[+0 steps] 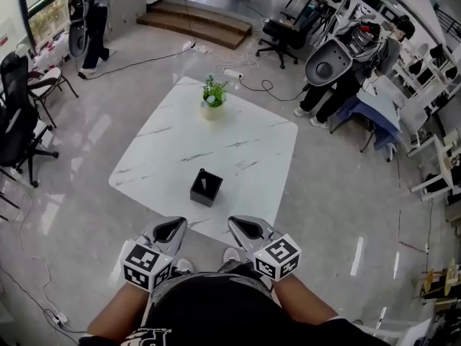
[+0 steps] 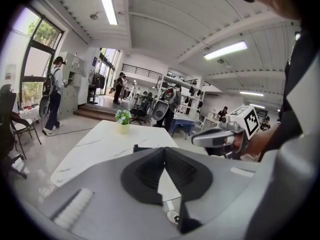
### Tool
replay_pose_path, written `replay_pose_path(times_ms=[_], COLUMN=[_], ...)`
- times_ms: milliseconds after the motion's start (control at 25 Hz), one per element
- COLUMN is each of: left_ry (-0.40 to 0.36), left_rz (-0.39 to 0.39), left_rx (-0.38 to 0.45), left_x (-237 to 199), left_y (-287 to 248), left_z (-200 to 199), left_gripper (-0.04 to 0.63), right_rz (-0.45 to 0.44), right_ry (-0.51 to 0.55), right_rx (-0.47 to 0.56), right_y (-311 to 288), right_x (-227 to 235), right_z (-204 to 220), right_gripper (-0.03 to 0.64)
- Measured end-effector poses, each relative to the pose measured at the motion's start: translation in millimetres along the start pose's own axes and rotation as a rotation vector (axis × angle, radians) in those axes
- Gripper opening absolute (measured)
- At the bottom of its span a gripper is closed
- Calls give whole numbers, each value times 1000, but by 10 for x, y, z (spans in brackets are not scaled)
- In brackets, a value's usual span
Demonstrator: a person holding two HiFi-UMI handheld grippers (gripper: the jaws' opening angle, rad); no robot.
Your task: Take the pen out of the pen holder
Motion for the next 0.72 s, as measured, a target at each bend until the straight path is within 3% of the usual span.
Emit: replay_pose_path(times_ms=[240,720], left_ry=[53,83], left_rz=[-46,-132], left_rx=[14,1], left_x=[58,113], left_y=[-99,-211], left_z=[-98,-113], left_gripper=[57,57], right_rz=[-43,-89], right_ry=[73,164], right_rx=[-17,-28], right_y=[-35,-114], right_x=[230,462], right_z=[-130,-181], right_gripper=[0,0])
Point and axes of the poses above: the fingertips, and each gripper's own axes: y backward along the fingers, x to its right, z out of its underside, the point moved 8 cm from there along y, backward along the fingers, and after that the axes turned 7 degrees about -x, right-handed, at the moved point
